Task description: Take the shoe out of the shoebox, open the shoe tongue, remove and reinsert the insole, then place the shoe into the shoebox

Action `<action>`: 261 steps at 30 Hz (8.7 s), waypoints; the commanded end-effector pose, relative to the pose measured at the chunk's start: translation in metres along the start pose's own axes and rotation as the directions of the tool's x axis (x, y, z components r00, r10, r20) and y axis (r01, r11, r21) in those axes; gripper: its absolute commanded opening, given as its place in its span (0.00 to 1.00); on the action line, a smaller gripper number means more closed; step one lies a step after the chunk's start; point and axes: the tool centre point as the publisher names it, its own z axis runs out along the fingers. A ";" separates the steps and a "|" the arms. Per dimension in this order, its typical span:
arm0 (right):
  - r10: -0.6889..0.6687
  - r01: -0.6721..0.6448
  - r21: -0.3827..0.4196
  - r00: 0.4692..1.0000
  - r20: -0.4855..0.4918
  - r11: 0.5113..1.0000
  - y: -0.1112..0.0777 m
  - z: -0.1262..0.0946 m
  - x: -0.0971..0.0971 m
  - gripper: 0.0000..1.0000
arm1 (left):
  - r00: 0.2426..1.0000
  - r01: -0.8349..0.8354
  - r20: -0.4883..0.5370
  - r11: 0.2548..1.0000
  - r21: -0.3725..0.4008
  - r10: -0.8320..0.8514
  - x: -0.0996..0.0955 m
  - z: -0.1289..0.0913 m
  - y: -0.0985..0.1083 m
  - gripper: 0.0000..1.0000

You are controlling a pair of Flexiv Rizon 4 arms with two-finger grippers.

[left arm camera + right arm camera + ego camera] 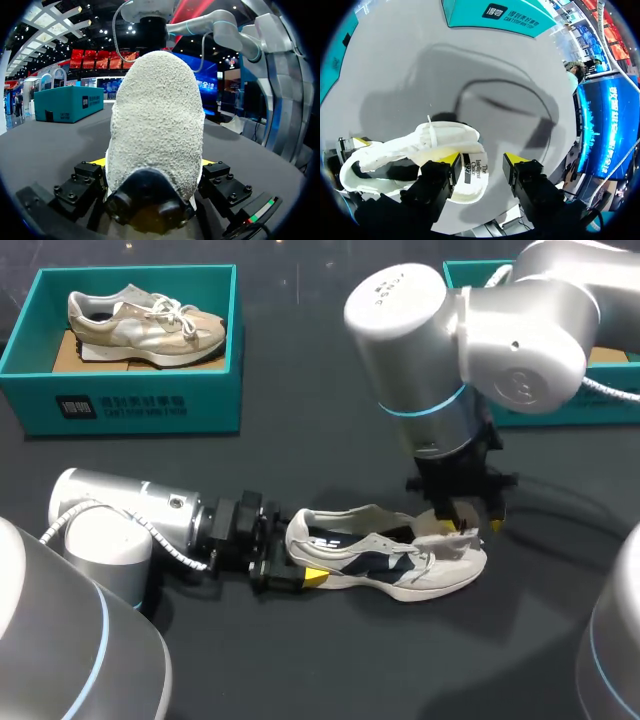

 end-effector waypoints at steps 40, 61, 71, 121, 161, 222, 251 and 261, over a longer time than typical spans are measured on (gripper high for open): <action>-0.838 0.772 -0.488 0.528 0.135 0.408 -0.034 -0.155 0.082 0.00 | 1.000 0.000 -0.001 1.000 -0.002 0.000 0.001 0.003 0.002 0.00; -0.977 0.877 -0.477 0.056 0.206 -0.050 -0.052 -0.113 0.157 0.00 | 1.000 0.000 -0.001 1.000 -0.002 0.000 0.001 0.003 0.002 0.00; -0.981 0.862 -0.501 0.022 0.192 -0.079 -0.048 -0.080 0.167 0.00 | 1.000 0.000 -0.001 1.000 -0.002 0.000 0.001 0.003 0.002 0.00; -0.993 0.884 -0.467 0.039 0.107 -0.016 -0.011 0.010 0.151 0.00 | 1.000 0.000 -0.001 1.000 -0.002 0.000 0.001 0.003 0.002 0.00; -0.992 0.910 -0.407 -0.111 -0.053 -0.080 -0.041 0.060 0.152 0.00 | 1.000 0.000 -0.001 1.000 -0.002 0.000 0.001 0.003 0.002 0.00; -0.984 0.863 -0.483 -0.081 0.158 -0.149 -0.020 0.004 0.154 0.13 | 1.000 0.000 -0.001 1.000 -0.002 0.000 0.001 0.003 0.002 0.00; -0.996 0.894 -0.440 -0.087 0.024 -0.089 -0.024 0.060 0.167 0.37 | 1.000 0.000 -0.001 1.000 -0.002 0.000 0.001 0.003 0.002 0.00; -0.993 0.896 -0.433 -0.115 -0.007 -0.100 -0.044 0.069 0.168 0.00 | 1.000 0.000 -0.001 1.000 -0.002 0.000 0.001 0.003 0.002 0.00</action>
